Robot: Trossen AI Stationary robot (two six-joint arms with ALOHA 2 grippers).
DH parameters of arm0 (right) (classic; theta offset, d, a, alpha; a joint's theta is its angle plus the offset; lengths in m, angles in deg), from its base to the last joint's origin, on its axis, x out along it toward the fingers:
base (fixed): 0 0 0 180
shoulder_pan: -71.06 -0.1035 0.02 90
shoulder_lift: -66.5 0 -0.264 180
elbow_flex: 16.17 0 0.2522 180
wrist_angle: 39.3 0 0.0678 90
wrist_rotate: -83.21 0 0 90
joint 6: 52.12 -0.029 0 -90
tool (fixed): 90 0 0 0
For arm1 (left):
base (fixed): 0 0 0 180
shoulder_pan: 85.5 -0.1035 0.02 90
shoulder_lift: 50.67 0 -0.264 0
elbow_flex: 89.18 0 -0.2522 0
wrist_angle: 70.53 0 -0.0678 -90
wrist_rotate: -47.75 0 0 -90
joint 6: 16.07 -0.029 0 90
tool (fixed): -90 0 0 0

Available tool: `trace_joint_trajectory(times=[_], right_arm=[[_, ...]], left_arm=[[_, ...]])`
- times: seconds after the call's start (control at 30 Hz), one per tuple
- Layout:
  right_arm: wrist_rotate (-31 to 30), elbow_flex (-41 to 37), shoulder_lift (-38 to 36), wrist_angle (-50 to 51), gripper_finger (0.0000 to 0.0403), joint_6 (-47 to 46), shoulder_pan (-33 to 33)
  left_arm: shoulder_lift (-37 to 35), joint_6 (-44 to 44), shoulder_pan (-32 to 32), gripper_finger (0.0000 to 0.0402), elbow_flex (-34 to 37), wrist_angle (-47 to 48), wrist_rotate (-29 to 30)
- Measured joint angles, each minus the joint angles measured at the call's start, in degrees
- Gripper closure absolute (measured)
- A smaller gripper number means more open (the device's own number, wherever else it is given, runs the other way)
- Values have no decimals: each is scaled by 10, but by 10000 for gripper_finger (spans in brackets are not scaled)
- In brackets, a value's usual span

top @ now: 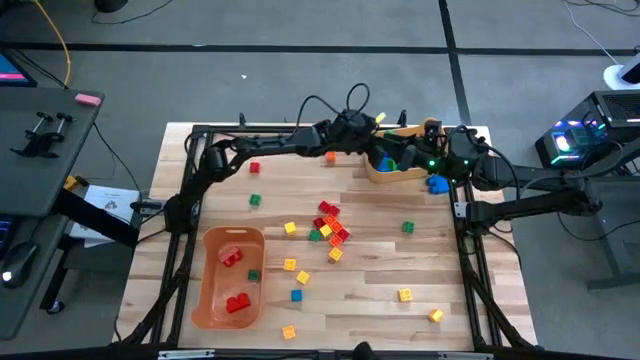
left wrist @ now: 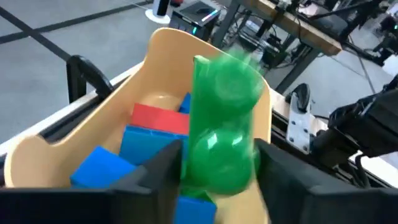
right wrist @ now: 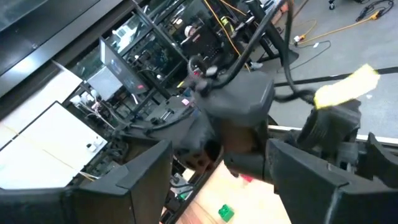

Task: Sort blocks by size
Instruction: Put the green game piece into the yellow bin, then remove the red game piece from the orange bin and put it into the yellow bin

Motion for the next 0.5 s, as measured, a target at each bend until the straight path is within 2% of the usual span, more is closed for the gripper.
trace_joint_trajectory(times=[0.13,0.23,0.37,0.43,0.5], right_arm=[[0,0,-1,0,147,4,0],[1,0,-1,0,147,15,0],[3,0,-1,0,147,21,0],[3,0,-1,1,147,21,0],[5,0,-1,7,147,31,0]], left_arm=[[-3,-26,-4,127,-43,95,-14],[-24,-43,-7,87,-56,200,-28],[-78,-69,-3,75,-57,379,-65],[-113,-86,17,76,-49,468,-52],[-162,-93,53,77,-17,509,-31]])
